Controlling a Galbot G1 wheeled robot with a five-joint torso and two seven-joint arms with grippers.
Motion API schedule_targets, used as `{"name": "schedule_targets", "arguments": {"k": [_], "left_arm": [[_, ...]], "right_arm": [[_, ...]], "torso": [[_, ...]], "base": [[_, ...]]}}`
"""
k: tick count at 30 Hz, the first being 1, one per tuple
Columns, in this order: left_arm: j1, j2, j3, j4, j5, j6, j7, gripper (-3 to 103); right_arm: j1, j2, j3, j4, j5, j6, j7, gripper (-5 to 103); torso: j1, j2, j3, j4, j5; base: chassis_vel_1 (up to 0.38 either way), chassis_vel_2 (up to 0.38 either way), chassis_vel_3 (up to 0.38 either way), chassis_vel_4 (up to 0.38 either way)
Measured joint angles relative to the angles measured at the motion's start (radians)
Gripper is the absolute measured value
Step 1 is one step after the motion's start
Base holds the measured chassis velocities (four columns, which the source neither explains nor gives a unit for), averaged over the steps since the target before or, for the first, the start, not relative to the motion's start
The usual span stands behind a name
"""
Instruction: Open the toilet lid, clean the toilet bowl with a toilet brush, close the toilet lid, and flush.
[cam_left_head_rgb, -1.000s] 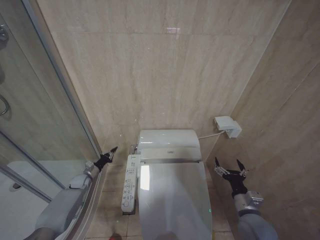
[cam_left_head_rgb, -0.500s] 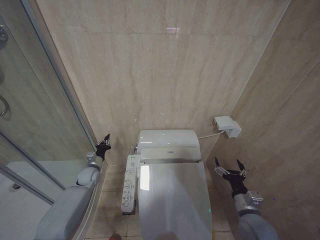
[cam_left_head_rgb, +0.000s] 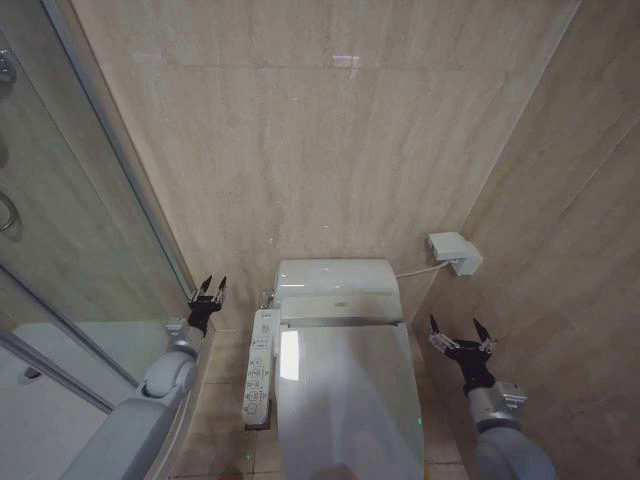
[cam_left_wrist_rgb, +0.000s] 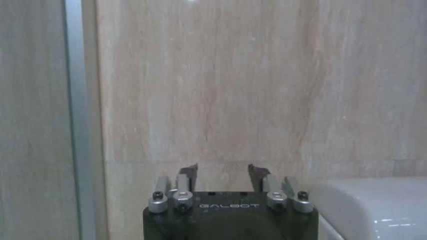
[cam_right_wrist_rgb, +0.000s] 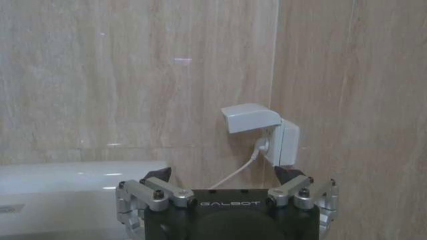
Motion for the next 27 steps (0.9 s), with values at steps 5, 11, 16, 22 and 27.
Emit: {"name": "schedule_targets", "arguments": {"k": [5, 11, 16, 22, 27], "left_arm": [[0.083, 0.023, -0.085, -0.057, -0.001, -0.016, 0.08, 59], [0.155, 0.0, -0.182, -0.11, -0.007, -0.017, 0.177, 86], [0.197, -0.025, -0.226, -0.149, -0.016, -0.013, 0.194, 86], [0.263, -0.067, -0.271, -0.213, -0.015, 0.0, 0.196, 100], [0.319, -0.093, -0.286, -0.26, 0.005, 0.001, 0.187, 100]], "right_arm": [[0.0, 0.0, 0.0, 0.0, 0.0, 0.0, 0.0, 100], [0.0, 0.0, 0.0, 0.0, 0.0, 0.0, 0.0, 100], [0.0, 0.0, 0.0, 0.0, 0.0, 0.0, 0.0, 100], [0.0, 0.0, 0.0, 0.0, 0.0, 0.0, 0.0, 100], [0.0, 0.0, 0.0, 0.0, 0.0, 0.0, 0.0, 100]], "torso": [[0.0, 0.0, 0.0, 0.0002, 0.0], [0.0, 0.0, 0.0, 0.0, -0.0002], [0.0, 0.0, 0.0, 0.0, -0.0001], [0.0, 0.0, 0.0, 0.0, -0.0001], [0.0, 0.0, 0.0, 0.0, -0.0001]], "base": [[0.0, 0.0, 0.0, 0.0], [0.0, 0.0, 0.0, 0.0], [0.0, 0.0, 0.0, 0.0], [0.0, 0.0, 0.0, 0.0], [0.0, 0.0, 0.0, 0.0]]}}
